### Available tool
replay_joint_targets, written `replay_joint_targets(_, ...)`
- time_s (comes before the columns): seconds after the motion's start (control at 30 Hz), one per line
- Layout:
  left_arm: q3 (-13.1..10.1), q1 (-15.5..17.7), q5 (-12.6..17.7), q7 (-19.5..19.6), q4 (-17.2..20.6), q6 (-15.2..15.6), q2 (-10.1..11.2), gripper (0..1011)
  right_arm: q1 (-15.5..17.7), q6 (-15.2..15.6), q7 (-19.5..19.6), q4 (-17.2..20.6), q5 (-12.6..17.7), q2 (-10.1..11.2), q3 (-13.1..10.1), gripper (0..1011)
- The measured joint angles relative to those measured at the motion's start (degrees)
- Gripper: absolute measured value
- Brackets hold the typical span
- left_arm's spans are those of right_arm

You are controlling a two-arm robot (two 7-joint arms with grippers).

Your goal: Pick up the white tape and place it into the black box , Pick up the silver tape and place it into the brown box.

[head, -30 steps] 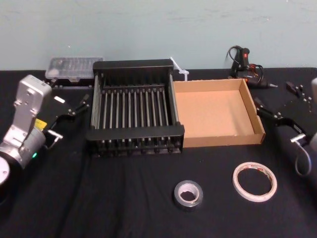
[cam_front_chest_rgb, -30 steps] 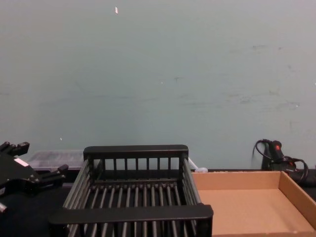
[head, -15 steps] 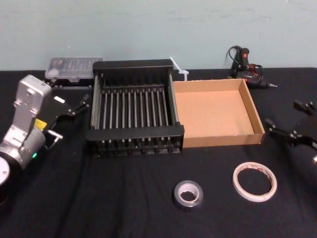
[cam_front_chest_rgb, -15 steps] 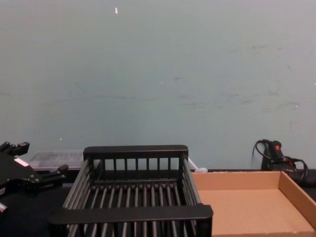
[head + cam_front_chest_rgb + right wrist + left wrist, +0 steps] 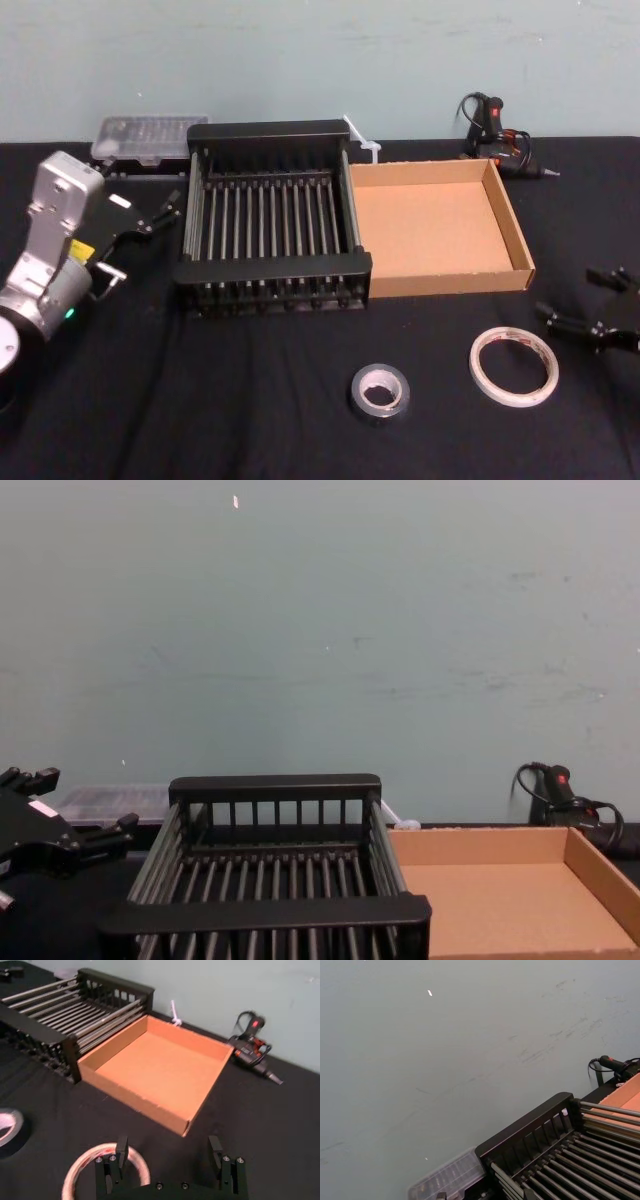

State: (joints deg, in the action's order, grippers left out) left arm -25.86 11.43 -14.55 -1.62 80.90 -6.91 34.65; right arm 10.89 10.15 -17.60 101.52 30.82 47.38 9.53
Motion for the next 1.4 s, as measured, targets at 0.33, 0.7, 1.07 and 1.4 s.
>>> replay_joint_targets(0.33,0.0,0.0,0.0,0.0,0.0,0.0,0.0,1001,0.3,2.9,-2.7,-0.7,-0.2,-1.0,0.5,1002)
replay_joint_targets(0.7,0.0,0.0,0.0,0.0,0.0,0.0,0.0,1001,-1.6,5.2,-4.6,-3.2,-1.5,-2.8,2.1,1002)
replay_joint_targets(1.07,0.0,0.0,0.0,0.0,0.0,0.0,0.0,1001,-3.8,6.3,-4.6,-5.5,-3.5,-4.8,3.8,1002)
replay_joint_targets(1.4,0.0,0.0,0.0,0.0,0.0,0.0,0.0,1001,-5.6,6.7,-4.6,-7.4,-5.4,-6.5,4.9,1002)
